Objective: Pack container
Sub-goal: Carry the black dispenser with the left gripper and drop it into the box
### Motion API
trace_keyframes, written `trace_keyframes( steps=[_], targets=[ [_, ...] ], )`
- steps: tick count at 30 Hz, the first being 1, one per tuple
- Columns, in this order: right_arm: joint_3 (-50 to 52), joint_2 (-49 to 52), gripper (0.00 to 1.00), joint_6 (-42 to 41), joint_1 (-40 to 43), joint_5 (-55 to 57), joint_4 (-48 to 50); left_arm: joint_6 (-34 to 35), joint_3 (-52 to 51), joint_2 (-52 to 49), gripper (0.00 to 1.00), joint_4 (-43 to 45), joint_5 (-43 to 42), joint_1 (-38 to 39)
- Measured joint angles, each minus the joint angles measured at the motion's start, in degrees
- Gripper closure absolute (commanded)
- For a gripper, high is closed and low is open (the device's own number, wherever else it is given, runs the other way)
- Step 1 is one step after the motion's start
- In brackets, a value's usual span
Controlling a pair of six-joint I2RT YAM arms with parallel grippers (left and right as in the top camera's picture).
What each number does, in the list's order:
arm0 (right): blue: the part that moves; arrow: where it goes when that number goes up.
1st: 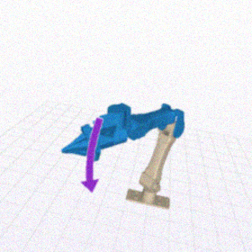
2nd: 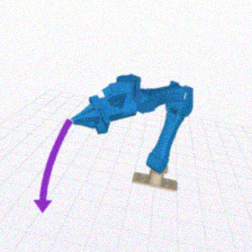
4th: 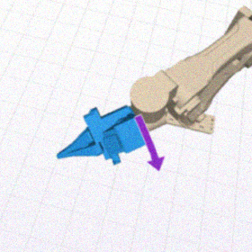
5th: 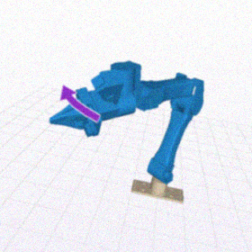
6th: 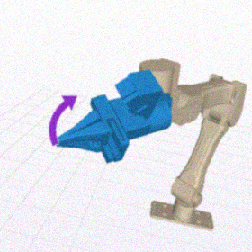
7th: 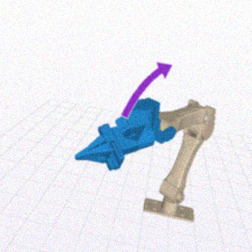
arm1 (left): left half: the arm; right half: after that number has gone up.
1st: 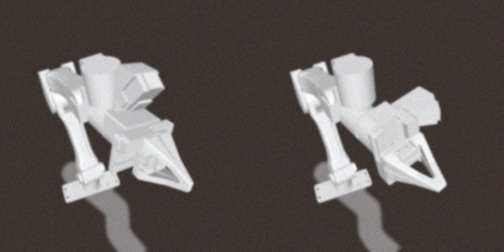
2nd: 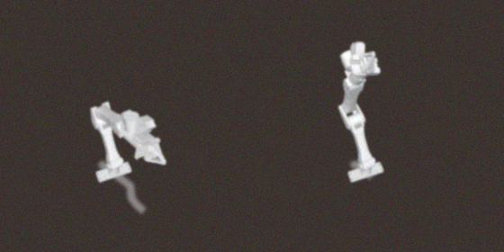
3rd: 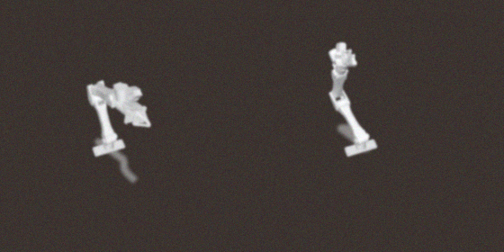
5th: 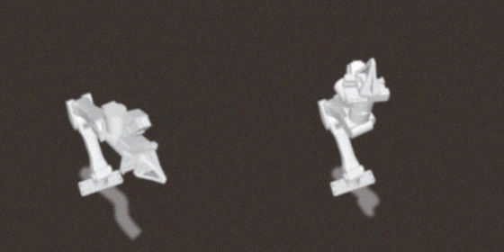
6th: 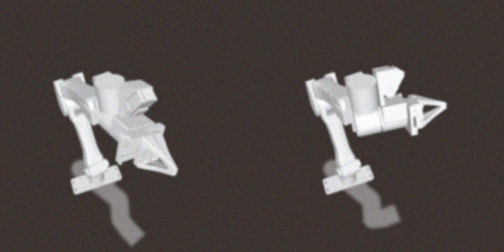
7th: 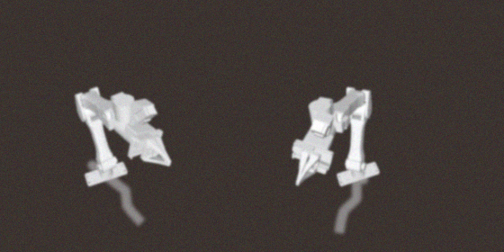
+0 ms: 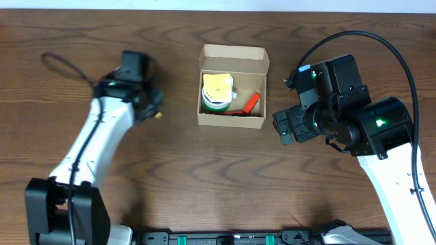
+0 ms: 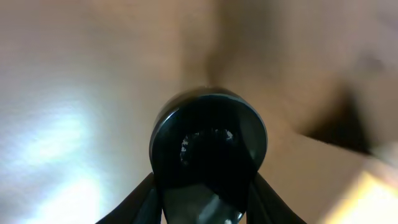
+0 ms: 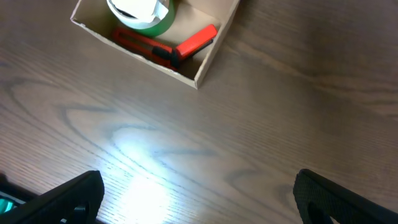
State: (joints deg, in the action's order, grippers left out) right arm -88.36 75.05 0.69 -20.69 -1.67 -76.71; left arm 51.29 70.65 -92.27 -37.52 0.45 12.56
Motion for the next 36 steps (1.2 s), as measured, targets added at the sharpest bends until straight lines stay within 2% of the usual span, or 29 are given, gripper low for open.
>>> trace_keyframes(
  steps=[5,11,18,25,27,28,29,30,33,36],
  targets=[
    [0.0,0.0,0.01,0.0,0.0,0.0,0.0,-3.69,6.14,-0.02,0.72,7.78,-0.07,11.45],
    [0.0,0.0,0.01,0.0,0.0,0.0,0.0,-8.39,12.22,-5.53,0.72,11.54,-4.26,18.8],
    [0.0,0.0,0.01,0.0,0.0,0.0,-0.02,-14.16,17.4,-16.74,0.71,11.58,-12.85,19.8],
    [0.0,0.0,0.01,0.0,0.0,0.0,0.0,-16.26,18.03,-21.42,0.7,11.58,-18.99,19.89],
    [0.0,0.0,0.01,0.0,0.0,0.0,-0.02,-16.63,18.05,-22.01,0.66,11.56,-19.85,19.98],
    [0.0,0.0,0.01,0.0,0.0,0.0,0.0,-16.76,18.05,-22.12,0.59,11.56,-20.06,20.04],
    [0.0,0.0,0.01,0.02,0.0,0.0,0.0,-16.98,18.05,-22.14,0.45,11.56,-20.24,20.13],
    [0.0,0.0,0.01,0.0,0.0,0.0,-0.02,-17.31,18.1,-22.14,0.39,11.58,-20.46,20.17],
    [0.0,0.0,0.01,0.0,0.0,0.0,0.0,-17.29,18.21,-22.12,0.3,11.61,-20.9,20.26],
    [0.0,0.0,0.01,0.0,0.0,0.0,-0.02,-17.2,18.23,-22.12,0.28,11.47,-21.0,20.28]
  ],
)
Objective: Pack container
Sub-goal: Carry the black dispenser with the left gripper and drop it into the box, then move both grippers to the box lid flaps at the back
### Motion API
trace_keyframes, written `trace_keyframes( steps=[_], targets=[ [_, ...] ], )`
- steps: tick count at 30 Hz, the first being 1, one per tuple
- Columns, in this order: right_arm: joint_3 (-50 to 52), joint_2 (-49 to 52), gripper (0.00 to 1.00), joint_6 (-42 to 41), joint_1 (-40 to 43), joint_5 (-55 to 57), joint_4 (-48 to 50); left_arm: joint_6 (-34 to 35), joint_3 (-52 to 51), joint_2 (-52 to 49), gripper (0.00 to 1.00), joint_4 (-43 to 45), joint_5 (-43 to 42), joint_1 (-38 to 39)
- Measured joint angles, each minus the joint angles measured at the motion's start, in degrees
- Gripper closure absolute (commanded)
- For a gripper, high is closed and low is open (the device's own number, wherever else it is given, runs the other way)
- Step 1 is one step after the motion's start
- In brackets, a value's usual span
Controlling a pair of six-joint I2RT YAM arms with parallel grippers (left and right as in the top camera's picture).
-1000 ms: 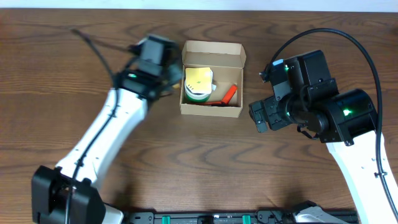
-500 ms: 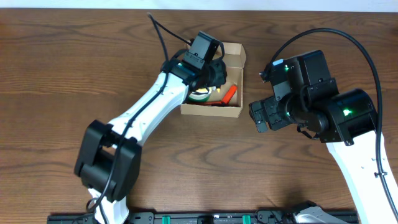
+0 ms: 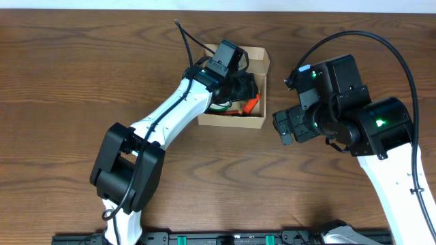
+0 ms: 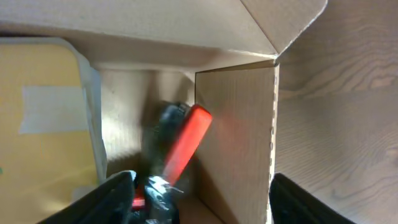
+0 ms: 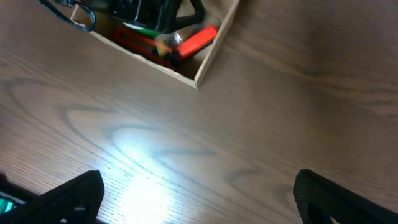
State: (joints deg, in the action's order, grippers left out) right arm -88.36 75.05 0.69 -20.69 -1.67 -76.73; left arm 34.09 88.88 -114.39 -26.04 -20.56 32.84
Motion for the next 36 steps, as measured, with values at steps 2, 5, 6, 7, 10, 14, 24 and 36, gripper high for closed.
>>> trace_keyframes(
  steps=[2,5,6,7,10,14,24,36],
  targets=[
    [0.0,0.0,0.01,0.0,0.0,0.0,0.02,-0.02,0.46,-0.02,0.28,-1.25,-0.07,-0.02],
    [0.0,0.0,0.01,0.0,0.0,0.0,0.0,-0.31,2.67,0.0,0.27,-5.01,0.37,-0.11],
    [0.0,0.0,0.01,0.0,0.0,0.0,0.02,-0.81,3.87,0.0,0.26,-6.6,1.03,-0.13],
    [0.0,0.0,0.01,0.0,0.0,0.0,0.02,-1.4,5.16,0.02,0.25,-8.09,1.77,-0.17],
    [0.0,0.0,0.01,0.0,0.0,0.0,0.0,-2.93,8.92,1.01,0.2,-12.11,5.51,-0.24],
    [0.0,0.0,0.01,0.0,0.0,0.0,0.02,-4.13,11.82,5.2,0.34,-14.97,11.8,-0.63],
    [0.0,0.0,0.01,-0.68,0.0,-1.6,1.92,-11.76,12.85,17.0,0.94,-18.95,22.14,-3.67],
    [0.7,1.42,0.99,-5.33,0.11,0.85,14.53,-11.13,13.05,7.21,0.95,-18.64,7.87,-21.24]
  ],
)
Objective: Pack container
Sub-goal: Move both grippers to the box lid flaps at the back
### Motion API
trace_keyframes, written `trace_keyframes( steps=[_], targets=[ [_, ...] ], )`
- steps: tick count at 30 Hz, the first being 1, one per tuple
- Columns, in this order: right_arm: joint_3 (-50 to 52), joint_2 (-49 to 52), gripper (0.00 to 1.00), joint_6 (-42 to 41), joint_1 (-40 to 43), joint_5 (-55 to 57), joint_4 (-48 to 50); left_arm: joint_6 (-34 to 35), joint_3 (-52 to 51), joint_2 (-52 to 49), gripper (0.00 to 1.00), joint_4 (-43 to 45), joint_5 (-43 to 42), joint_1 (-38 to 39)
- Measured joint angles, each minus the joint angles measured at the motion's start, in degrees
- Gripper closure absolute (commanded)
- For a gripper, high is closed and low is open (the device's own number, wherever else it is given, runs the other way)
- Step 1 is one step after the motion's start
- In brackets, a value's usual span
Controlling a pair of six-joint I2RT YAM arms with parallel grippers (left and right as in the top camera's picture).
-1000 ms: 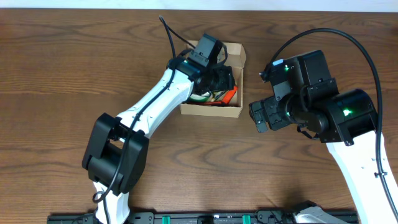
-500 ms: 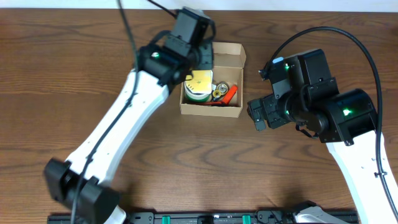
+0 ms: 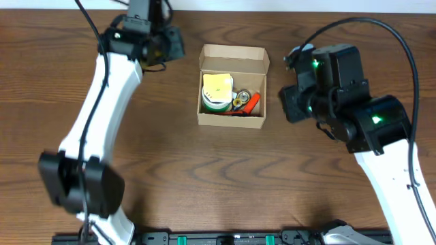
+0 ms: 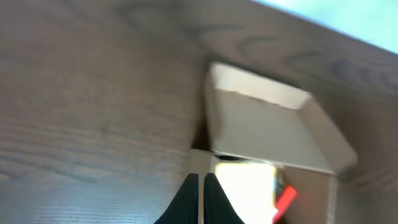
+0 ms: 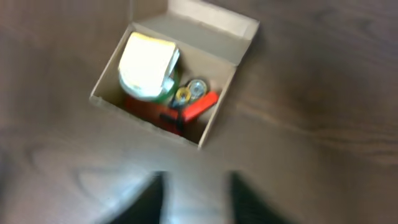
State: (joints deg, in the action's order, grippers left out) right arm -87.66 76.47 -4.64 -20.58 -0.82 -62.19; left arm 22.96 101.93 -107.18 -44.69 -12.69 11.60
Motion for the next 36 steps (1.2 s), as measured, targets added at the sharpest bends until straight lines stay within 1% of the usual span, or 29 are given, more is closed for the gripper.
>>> trace_keyframes(
  steps=[3,8,11,16,20,25,30,36],
  targets=[
    [2.43,2.99,0.99,-4.61,1.4,2.86,4.59,1.29,0.0,-6.14,0.94,1.29,-4.35,-2.95],
    [7.69,12.76,0.99,-10.14,7.82,3.06,12.44,2.58,0.0,-15.8,0.94,6.86,-14.49,-5.07],
    [8.79,19.96,0.99,-11.96,12.5,-0.44,16.41,3.26,0.0,-19.45,0.95,9.57,-18.95,-5.05],
    [8.96,28.04,0.99,-13.2,17.66,-10.01,24.5,4.85,0.0,-23.54,0.94,13.84,-24.13,-4.5],
    [8.98,34.12,0.99,-13.97,19.61,-19.02,32.5,6.29,0.0,-25.29,0.95,16.74,-26.45,-4.35],
    [8.96,41.77,0.99,-16.26,19.28,-29.16,43.06,7.87,0.0,-26.03,0.94,19.39,-27.91,-4.35],
    [9.07,47.28,0.99,-20.74,18.71,-35.74,52.41,9.03,0.0,-26.03,0.95,20.9,-28.57,-4.37],
    [9.09,48.76,0.99,-24.59,18.43,-39.34,59.56,9.84,0.0,-26.03,0.94,20.94,-29.4,-4.31]
  ],
)
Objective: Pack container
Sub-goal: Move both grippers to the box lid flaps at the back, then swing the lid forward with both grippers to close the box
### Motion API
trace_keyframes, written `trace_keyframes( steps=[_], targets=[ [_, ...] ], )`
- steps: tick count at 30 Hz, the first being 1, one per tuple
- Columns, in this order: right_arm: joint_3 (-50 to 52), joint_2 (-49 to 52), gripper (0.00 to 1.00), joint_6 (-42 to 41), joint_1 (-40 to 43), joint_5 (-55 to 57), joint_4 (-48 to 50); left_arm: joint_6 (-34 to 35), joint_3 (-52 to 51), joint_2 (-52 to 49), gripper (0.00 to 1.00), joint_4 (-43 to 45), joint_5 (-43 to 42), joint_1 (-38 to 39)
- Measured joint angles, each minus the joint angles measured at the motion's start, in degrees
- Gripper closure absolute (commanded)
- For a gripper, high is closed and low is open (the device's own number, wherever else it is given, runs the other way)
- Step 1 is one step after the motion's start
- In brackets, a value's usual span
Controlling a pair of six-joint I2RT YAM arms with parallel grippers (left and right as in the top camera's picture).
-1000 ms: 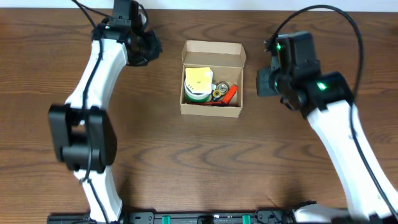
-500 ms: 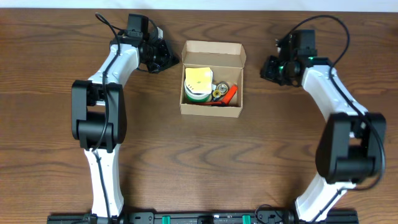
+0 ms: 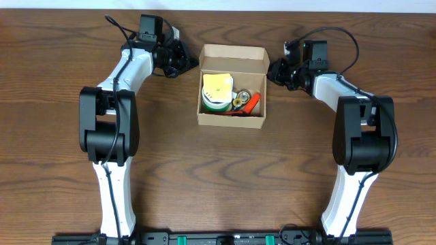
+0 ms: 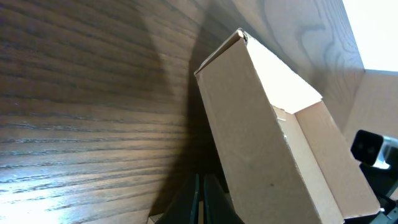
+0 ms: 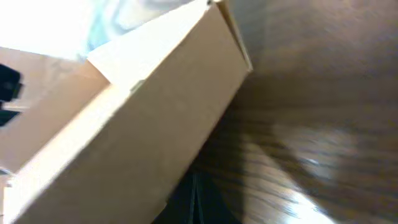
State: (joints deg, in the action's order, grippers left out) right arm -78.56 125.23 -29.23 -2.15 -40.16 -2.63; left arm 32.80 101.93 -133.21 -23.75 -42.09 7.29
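Observation:
The open cardboard box (image 3: 231, 121) sits mid-table with its lid flap (image 3: 234, 53) standing at the back. Inside lie a yellow-topped green roll (image 3: 216, 92), a red and black cutter (image 3: 248, 105) and a small round gold-and-black piece (image 3: 238, 101). My left gripper (image 3: 193, 62) is shut, empty, low beside the box's back left corner; its fingers (image 4: 200, 199) point at the box wall (image 4: 273, 143). At the back right corner my right gripper (image 3: 272, 70) is also shut and empty, close against the box wall (image 5: 137, 124).
The wooden table (image 3: 218, 184) runs bare around the box. Both arms reach in from the front and lie along the left and right sides. Cables loop over each wrist near the table's back edge.
My left gripper has come from the table's back left to the box's back left corner. The right gripper, then raised right of the box, is now low and shut at the back right corner.
First my left gripper was at the table's left, shut on a black round piece, and the right was open beside the box. Then the left stood open inside the box. Later the round piece lay in the box. Now both grippers flank the box's back corners.

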Motion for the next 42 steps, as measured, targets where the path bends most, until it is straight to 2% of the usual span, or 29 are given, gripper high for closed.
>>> trace_keyframes(
  steps=[9,18,29,37,42],
  targets=[
    [0.0,0.0,0.99,-1.44,0.0,-6.86,6.05,0.07,0.0,0.0,0.95,1.07,-0.17,0.0],
    [0.0,0.0,0.99,-1.75,0.46,-15.78,12.02,0.26,0.0,0.0,0.95,9.9,-5.31,-0.42],
    [0.0,0.0,0.98,-1.75,2.84,-24.76,15.76,-3.02,0.0,1.03,0.95,10.08,-10.29,-1.25],
    [0.0,-2.29,0.98,-1.6,3.04,-27.04,15.08,-10.67,0.0,10.16,0.95,3.1,-10.34,-1.25],
    [-0.09,-8.13,0.98,1.88,3.04,-27.32,6.51,-18.16,0.11,15.3,0.94,-5.64,-9.66,-0.96]
  ],
)
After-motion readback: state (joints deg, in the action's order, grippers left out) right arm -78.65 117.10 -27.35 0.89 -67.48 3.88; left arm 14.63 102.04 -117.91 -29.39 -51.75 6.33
